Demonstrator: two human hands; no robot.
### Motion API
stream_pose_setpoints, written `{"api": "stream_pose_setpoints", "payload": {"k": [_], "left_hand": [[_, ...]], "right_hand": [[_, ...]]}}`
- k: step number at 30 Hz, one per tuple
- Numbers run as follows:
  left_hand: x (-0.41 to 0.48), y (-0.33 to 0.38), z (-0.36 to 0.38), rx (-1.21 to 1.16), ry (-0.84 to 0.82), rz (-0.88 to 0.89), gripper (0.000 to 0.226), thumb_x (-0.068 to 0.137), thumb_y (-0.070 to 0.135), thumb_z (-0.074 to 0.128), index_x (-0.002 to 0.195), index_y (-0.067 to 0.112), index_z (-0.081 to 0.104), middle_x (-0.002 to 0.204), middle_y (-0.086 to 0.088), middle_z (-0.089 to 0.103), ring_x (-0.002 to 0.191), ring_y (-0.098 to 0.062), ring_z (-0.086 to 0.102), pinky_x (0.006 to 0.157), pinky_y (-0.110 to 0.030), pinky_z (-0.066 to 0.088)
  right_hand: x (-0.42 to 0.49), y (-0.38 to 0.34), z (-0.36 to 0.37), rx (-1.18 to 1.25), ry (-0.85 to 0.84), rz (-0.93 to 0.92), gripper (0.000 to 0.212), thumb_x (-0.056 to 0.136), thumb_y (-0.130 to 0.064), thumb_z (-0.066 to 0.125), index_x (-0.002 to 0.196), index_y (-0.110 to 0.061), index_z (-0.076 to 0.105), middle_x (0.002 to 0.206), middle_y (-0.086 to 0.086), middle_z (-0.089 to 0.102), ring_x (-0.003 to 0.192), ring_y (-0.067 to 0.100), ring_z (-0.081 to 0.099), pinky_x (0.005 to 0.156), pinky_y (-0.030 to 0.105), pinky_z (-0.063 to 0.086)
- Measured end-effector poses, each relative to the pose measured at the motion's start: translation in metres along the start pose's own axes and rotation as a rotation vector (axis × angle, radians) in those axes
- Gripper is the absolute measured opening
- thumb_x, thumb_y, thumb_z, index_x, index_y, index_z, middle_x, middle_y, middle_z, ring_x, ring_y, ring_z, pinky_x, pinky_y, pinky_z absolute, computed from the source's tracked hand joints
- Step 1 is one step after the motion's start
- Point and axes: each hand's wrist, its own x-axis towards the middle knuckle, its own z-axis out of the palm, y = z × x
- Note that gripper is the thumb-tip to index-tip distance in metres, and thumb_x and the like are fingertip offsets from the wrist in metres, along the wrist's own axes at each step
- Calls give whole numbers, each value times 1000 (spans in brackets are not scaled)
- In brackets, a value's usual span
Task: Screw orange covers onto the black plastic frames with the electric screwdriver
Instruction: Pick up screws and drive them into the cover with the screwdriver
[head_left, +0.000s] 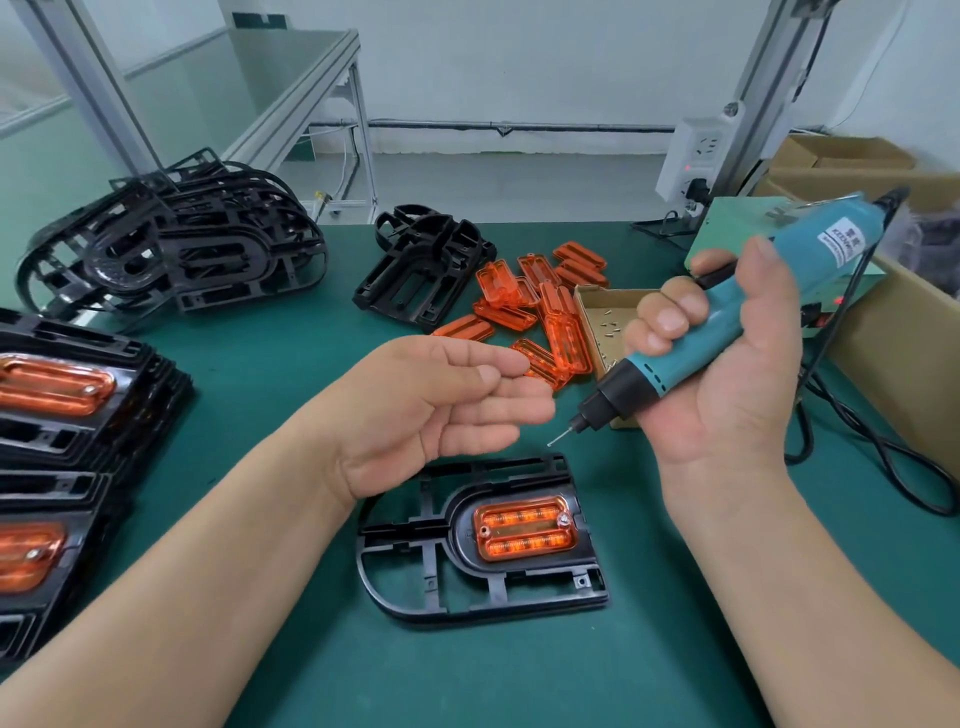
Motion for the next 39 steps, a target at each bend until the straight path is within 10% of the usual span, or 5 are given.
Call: {"api": "stream_pose_setpoints", "payload": {"k": [8,22,39], "left_hand": [[-2,-4,12,410,44,108,24,94,40,70,87,17,71,73,-10,72,41,-11,54,37,-16,33],[-3,-11,12,332,-84,13,16,104,6,62,116,4,72,110,-18,78,102,-30,78,71,-29,65],[5,-17,5,727,67,278,12,97,16,74,91,27,75,84,-3,80,80,-14,77,63,-21,56]], "right_hand": [[2,-1,-1,70,30,-35,33,105,-46,57,93,-15,58,70,-3,43,59,11,49,56,23,43],[3,-2,-2,49,55,-60,30,104,-44,60,95,-15,58,70,-3,45,60,12,50,57,23,44],[5,1,-4,58,93,-67,30,104,-42,63,95,-14,58,72,-1,47,64,14,54,61,24,48]]}}
